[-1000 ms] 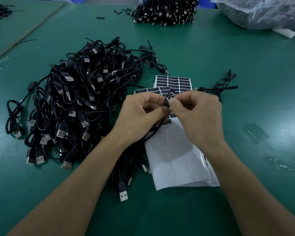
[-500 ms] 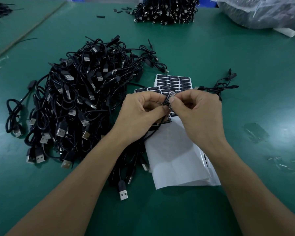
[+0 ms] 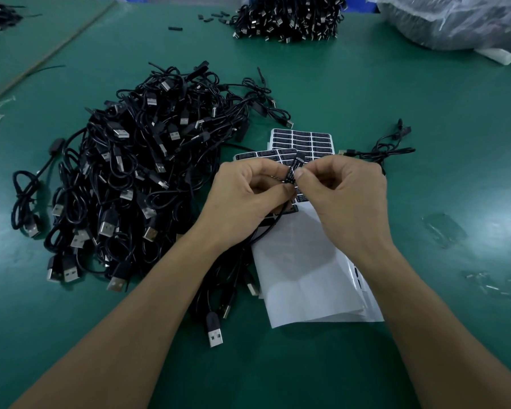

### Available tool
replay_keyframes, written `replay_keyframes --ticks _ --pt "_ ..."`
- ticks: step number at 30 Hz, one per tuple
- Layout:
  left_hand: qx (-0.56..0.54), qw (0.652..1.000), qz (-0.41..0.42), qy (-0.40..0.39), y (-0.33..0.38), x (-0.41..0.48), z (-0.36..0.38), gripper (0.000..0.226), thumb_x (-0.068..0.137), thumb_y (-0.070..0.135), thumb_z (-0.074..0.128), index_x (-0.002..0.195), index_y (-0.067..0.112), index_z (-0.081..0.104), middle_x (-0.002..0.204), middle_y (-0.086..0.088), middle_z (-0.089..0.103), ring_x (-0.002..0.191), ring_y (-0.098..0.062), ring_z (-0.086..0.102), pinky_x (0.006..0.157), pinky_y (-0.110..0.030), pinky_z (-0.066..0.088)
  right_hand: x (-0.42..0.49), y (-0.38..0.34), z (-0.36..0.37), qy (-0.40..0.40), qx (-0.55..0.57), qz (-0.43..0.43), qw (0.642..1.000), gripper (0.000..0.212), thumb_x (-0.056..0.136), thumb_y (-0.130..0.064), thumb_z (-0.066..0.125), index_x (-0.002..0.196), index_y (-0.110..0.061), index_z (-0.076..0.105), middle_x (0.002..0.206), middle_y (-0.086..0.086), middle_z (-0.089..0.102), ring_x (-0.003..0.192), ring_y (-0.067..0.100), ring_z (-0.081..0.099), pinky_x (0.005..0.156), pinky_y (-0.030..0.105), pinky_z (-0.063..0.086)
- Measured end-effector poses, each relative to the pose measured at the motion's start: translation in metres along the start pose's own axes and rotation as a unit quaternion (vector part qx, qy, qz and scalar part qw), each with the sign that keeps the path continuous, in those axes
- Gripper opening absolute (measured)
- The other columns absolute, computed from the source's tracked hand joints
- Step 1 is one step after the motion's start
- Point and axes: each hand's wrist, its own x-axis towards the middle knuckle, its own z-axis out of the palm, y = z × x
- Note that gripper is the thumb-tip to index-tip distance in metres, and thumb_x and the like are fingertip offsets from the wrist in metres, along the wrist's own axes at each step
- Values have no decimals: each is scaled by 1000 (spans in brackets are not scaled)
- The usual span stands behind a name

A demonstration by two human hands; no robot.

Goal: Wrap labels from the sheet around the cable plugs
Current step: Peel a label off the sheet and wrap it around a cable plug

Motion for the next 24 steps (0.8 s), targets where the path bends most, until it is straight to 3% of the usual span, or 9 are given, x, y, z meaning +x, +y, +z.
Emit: replay_keyframes --ticks 8,19,24 --pt "-27 1000 9 3 -1 0 0 16 92 2 69 88 17 73 72 -2 75 66 -11 69 62 -19 54 -2 -2 0 10 1 2 1000 23 86 -16 73 70 -32 68 68 -21 69 59 -4 63 58 9 47" --pt "0 1000 11 -2 -4 2 0 20 92 0 67 86 19 72 72 0 75 65 -9 69 62 -18 55 -8 -5 4 52 -37 1 998 12 80 -24 78 72 -27 71 64 -19 68 63 -3 65 62 10 50" --pt "-6 1000 7 3 -5 3 1 18 93 2 66 86 17 73 78 -10 77 67 -15 68 64 -21 58 -5 0 -1 89 -50 45 994 33 74 -41 85 85 -28 57 72 -12 66 72 3 64 67 20 52"
